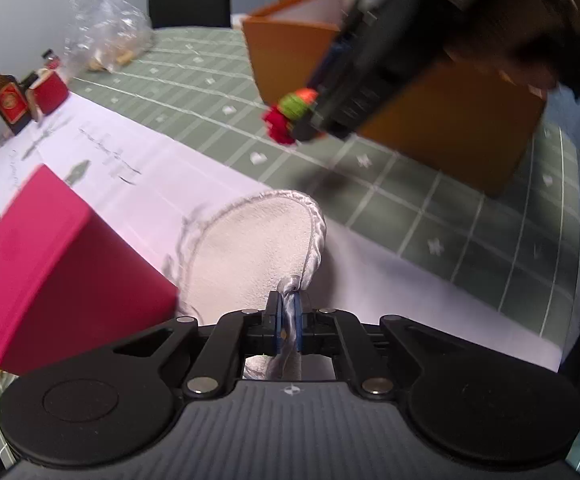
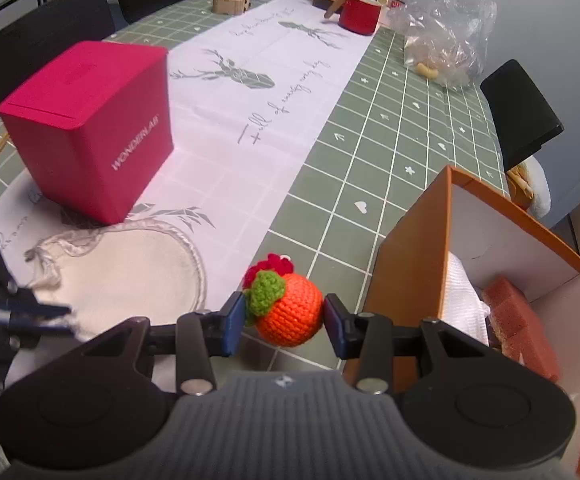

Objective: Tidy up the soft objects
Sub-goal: 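Lift and carry the pouch with the left gripper while the right gripper carries the fruit to the box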

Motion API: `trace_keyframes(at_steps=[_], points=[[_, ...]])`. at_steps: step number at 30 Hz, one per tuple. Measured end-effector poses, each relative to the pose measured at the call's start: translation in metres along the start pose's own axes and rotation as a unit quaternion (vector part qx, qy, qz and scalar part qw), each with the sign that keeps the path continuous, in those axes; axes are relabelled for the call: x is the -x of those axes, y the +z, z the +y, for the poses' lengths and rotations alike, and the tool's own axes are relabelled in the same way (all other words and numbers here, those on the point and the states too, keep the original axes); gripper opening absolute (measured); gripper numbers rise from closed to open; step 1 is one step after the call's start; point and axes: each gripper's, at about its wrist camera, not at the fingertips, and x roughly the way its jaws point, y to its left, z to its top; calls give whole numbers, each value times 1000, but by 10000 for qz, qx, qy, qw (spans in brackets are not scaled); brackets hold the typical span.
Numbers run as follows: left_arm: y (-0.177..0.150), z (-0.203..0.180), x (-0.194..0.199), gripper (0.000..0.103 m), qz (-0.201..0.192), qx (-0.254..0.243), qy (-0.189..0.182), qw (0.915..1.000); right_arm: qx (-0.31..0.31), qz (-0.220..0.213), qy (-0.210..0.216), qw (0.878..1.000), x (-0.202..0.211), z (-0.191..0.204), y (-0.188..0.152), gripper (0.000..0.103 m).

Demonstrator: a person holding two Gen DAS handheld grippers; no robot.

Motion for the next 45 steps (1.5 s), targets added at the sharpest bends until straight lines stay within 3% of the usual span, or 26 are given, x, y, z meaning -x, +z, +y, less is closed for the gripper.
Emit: trace_keyframes(at_steps=[5,15,29,45], points=[[10,11,19,6,-307,302,159,9989,-48,-203,88,9997,21,-2,-6,42],[12,19,31,6,-501,542,320,9968,-23,-423,183,9989,46,2,-16,42],[33,26,71,6,-1152,920,281,9887,-84,-911,247,9955,87,0,-18,42],[88,5,93,6,-1524,809,131,9849,-371,-1296,199,9907,129,-36,-40,42]])
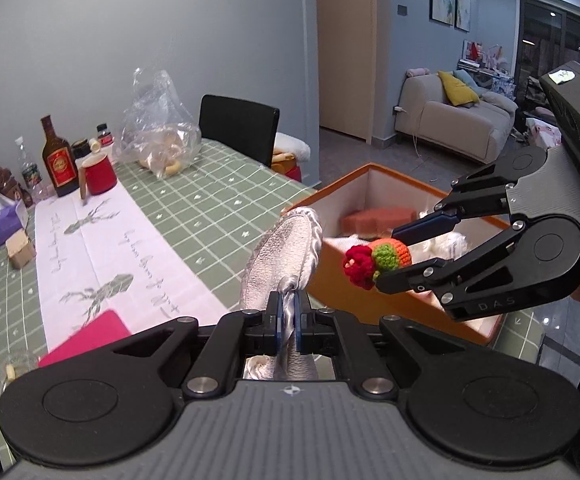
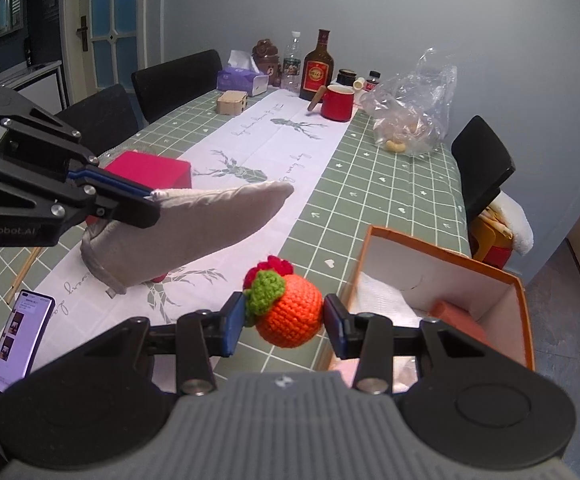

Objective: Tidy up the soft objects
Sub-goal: 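Lift and carry the pouch with the left gripper while the right gripper carries the fruit to the box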

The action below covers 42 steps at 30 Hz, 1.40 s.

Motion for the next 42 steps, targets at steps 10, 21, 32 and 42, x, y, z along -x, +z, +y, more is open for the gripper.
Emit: trace_keyframes(at_steps=[10,21,32,42], points=[[83,-42,25,6,-582,-498,-222,9968,-11,-414,-479,9980,63,-50,30,42],[153,-96,16,6,-1085,-1045,-393,9878,352,-404,-1225,9910,115,-113,55,42],[162,-123,-72,6,-653,-1142,-259,9910,242,182,-1149,9929,64,-162,40,42],[146,-116,-136,6,29,-1244,64,9922,15,710,-864,9937,-15,-187,20,42]])
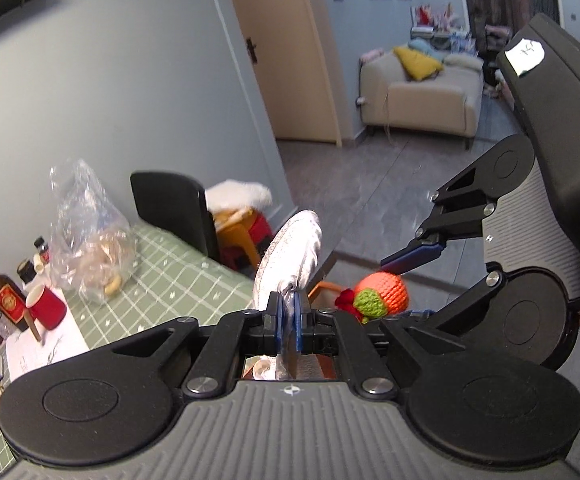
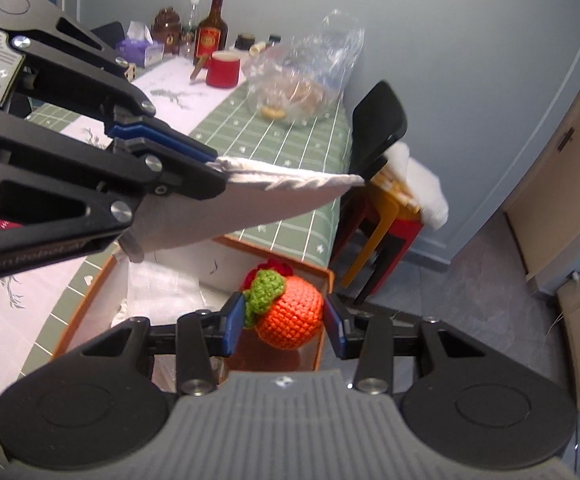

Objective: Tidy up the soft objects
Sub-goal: 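Lift and carry the pouch with the left gripper while the right gripper carries the fruit to the box, then open both grippers to drop the pouch and fruit into the box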

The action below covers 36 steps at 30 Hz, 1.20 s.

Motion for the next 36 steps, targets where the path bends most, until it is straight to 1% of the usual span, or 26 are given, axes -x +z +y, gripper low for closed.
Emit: trace_keyframes(at_steps=[3,8,10,12,15,22,25,28,31,33,34,36], points=[[-8,-2,-17,6,227,-75,47,9997,29,144,79,9999,-20,4,-3,42],[-26,-12,-41,6,552,-205,3,9983,199,366,165,9990,-48,15,-14,42],[-33,-17,-51,6,671,-208,-28,9975,245,462,183,9985,-58,18,-17,42],[-39,-16,-60,6,763,-77,-115,9970,217,552,214,9980,-67,19,-21,42],[-46,-18,-73,6,922,-115,-86,9956,227,705,195,9971,-78,19,-31,42],[-60,-24,-94,6,1233,-172,-164,9921,126,702,299,9970,-78,15,-44,42],[-65,-29,-100,6,1367,-279,-174,9901,182,757,312,9965,-76,15,-47,42],[-69,-34,-103,6,1502,-337,-261,9877,215,817,334,9959,-75,15,-50,42],[-72,-38,-108,7,1745,-474,-465,9824,272,925,365,9947,-75,15,-55,42],[-74,-41,-109,7,1873,-588,-532,9791,320,1058,406,9930,-77,15,-58,41],[-74,-42,-109,7,1917,-597,-557,9781,353,1131,432,9920,-78,16,-61,39],[-75,-43,-109,7,2007,-603,-617,9758,448,1238,433,9904,-78,19,-67,39]])
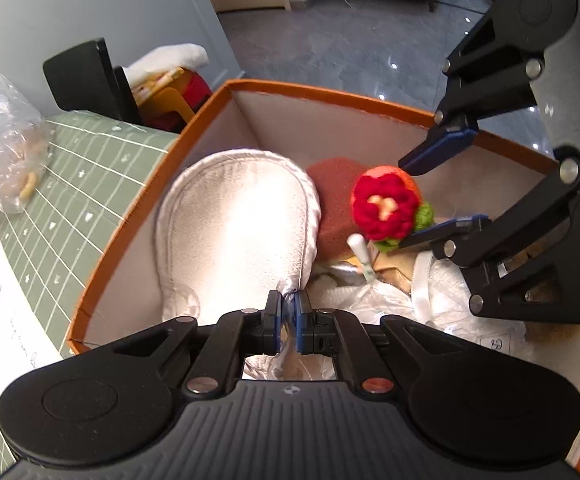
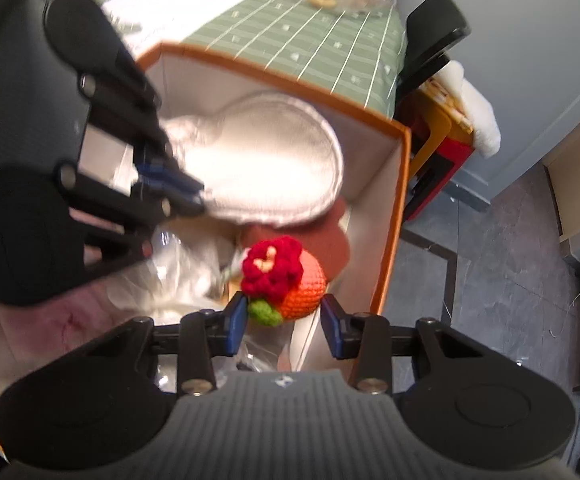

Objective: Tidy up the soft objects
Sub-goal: 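Open both grippers to drop the pouch and fruit into the box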

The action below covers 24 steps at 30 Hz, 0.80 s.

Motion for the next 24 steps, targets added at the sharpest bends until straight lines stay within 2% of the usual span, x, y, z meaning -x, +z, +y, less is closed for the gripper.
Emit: trace_keyframes(at_steps=[7,16,19,24], points=[[-4,-2,-8,8,180,124,-70,9997,7,10,-39,10000,-7,3,-4,39],[-2,-4,6,22,99,88,38,9999,10,17,-69,10000,-1,5,-6,40],[-1,-5,10,31,111,50,135,9998,47,21,-131,9999,4,9,-8,44],[-2,-8,23,32,116,-19,185,9998,98,19,-206,9997,17,12,-8,50]])
